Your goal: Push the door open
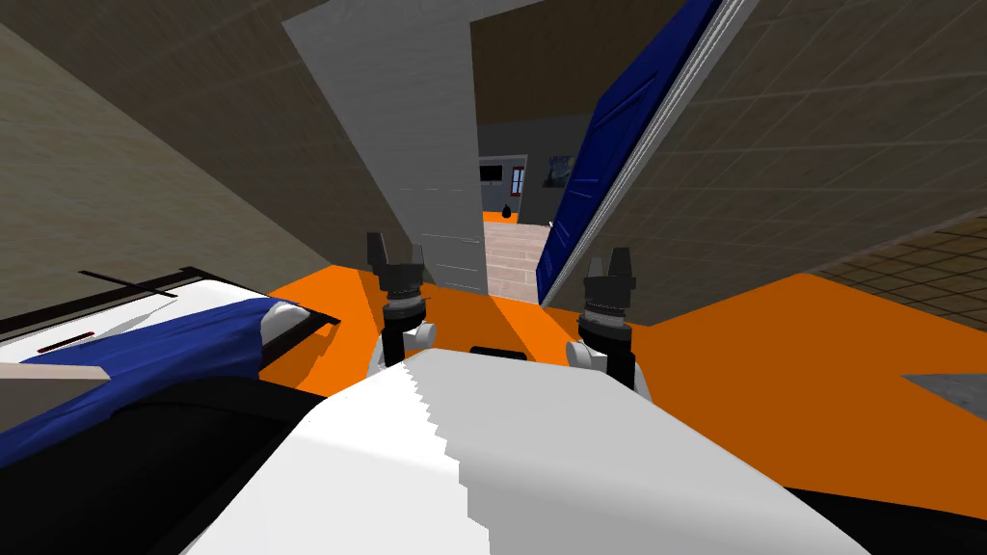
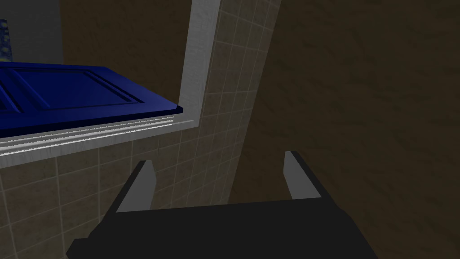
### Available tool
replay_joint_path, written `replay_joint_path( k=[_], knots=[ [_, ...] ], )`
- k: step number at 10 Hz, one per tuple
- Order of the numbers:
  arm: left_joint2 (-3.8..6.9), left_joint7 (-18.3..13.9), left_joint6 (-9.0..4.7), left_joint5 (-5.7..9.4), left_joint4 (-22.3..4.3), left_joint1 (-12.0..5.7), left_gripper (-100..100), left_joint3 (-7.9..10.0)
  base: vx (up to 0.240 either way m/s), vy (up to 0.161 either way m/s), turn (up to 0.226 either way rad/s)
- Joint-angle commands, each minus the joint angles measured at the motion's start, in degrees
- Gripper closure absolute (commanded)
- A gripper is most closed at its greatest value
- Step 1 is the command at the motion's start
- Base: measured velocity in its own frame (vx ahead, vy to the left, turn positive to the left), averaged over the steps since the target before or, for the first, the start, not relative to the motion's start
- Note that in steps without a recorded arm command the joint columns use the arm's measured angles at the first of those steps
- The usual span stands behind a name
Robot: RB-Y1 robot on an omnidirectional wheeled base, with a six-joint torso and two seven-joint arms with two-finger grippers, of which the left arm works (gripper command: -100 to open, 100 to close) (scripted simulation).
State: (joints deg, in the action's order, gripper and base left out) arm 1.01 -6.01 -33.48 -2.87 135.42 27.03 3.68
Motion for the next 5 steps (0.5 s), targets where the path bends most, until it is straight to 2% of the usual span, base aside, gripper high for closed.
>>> replay_joint_path(
  k=[1, 5],
  knots=[
    [0.17, 0.12, 0.12, 0.11, -1.69, -0.96, -100, -0.03, 0.027, 0.012, -0.004],
    [0.67, 0.56, 0.58, 0.52, -8.18, -4.54, -100, -0.13, 0.07, 0.039, -0.004]
  ],
)
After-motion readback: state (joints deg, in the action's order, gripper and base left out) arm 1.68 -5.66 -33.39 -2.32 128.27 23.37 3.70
